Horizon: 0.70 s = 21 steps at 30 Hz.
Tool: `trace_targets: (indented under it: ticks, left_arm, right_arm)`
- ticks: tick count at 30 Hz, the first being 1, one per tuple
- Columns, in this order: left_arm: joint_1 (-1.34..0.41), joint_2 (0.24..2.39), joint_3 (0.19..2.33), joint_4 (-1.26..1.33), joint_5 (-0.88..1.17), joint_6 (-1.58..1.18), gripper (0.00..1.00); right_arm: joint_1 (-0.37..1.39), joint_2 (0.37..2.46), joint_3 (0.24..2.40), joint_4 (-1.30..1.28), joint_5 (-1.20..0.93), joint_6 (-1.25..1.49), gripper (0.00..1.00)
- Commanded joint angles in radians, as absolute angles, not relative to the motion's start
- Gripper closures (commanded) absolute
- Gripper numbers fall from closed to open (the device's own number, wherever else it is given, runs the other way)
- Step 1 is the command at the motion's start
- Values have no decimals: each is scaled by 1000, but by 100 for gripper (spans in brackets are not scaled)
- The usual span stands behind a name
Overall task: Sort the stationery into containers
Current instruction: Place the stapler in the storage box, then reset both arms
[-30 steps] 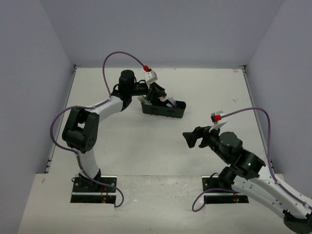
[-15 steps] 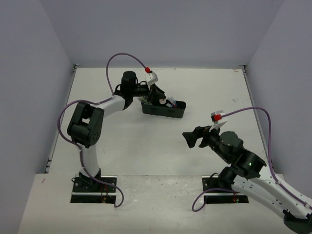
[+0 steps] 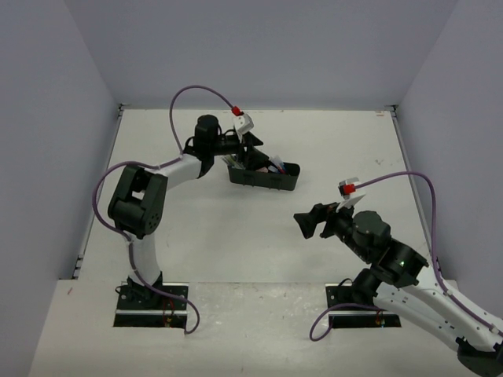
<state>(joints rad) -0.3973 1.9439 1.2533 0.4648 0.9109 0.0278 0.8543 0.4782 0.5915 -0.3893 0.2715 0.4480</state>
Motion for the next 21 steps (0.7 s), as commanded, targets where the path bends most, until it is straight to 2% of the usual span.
trace_targets:
  ticks: [1,2,4,8,10,14,21]
  left_arm:
    - [-388,1805,1254,544,765,-72,14]
    - [-388,1768,1250,540,698,-101,2]
    - [-388,1639,1197,508,485,-194,0]
    - [-390,1335,1150,114,-57,-335,0]
    - [-389,1240,1098,-101,-215,-374,0]
    - [-388,1012,1008,-365,-584,-391,0]
    - [-389,661,819,-521,-667,-375,0]
  right_arm:
    - [853,490,633,-382,296,446,1]
    - [853,491,635,-384,305,449,1]
    - [854,486,650,-406,340,464,1]
    - [853,463,744,-508,439,500,1]
    - [854,467,801,-581,517,524,1]
    - [854,487,918,-748,723,567,1]
    - [853,444,950,-801,807,572,1]
